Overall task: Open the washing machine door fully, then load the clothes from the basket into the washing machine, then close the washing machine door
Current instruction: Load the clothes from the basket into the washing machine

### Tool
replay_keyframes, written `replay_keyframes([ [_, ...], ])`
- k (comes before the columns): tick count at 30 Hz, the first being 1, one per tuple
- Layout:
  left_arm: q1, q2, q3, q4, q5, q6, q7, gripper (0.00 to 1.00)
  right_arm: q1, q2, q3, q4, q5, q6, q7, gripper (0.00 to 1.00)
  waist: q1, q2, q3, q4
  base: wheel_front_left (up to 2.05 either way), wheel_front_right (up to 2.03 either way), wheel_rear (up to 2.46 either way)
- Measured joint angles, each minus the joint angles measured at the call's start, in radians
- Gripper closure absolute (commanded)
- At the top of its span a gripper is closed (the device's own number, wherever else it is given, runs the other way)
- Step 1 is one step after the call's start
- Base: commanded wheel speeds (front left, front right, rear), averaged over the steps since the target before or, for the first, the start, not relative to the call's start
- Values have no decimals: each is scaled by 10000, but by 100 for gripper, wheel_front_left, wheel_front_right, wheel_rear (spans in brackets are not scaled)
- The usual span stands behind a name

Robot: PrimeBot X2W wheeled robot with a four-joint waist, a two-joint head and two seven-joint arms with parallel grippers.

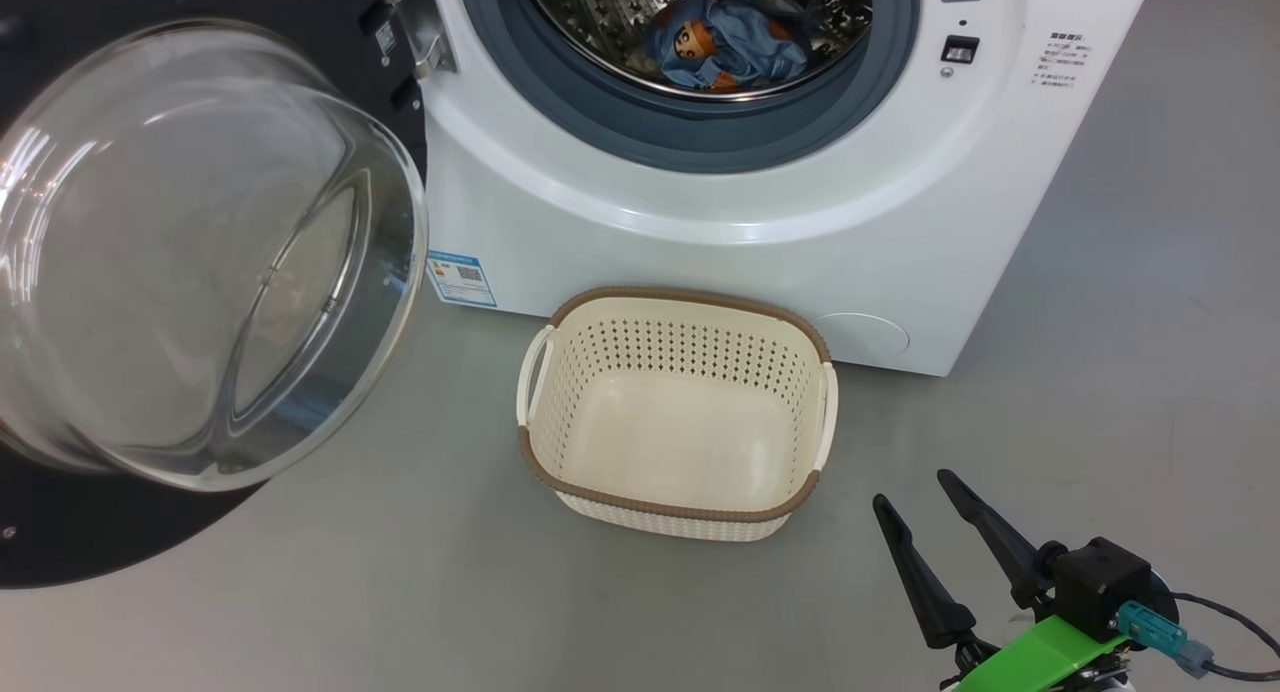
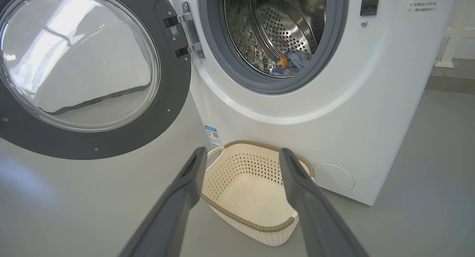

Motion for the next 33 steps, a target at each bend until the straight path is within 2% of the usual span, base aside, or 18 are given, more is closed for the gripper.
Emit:
replay_keyframes([
  [7,4,-148,-146,0,-201,96,449,100,1,-19,-10,15,0,0,0,0,0,0,-25,3,0,0,0],
  [17,4,-211,-441,780,-276,54,974,100,0,-19,27,48,2,0,2,0,-1,0,-148,-31,0,0,0],
  [27,-266,-203,-405,1860,-529,-483,978,100,0,-86,52,73,2,0,0,0,0,0,-203,-231,0,0,0],
  [33,-493,-105,-552,2499,-587,-594,1335,100,1,-121,82,82,4,0,2,0,-1,0,-285,-327,0,0,0],
])
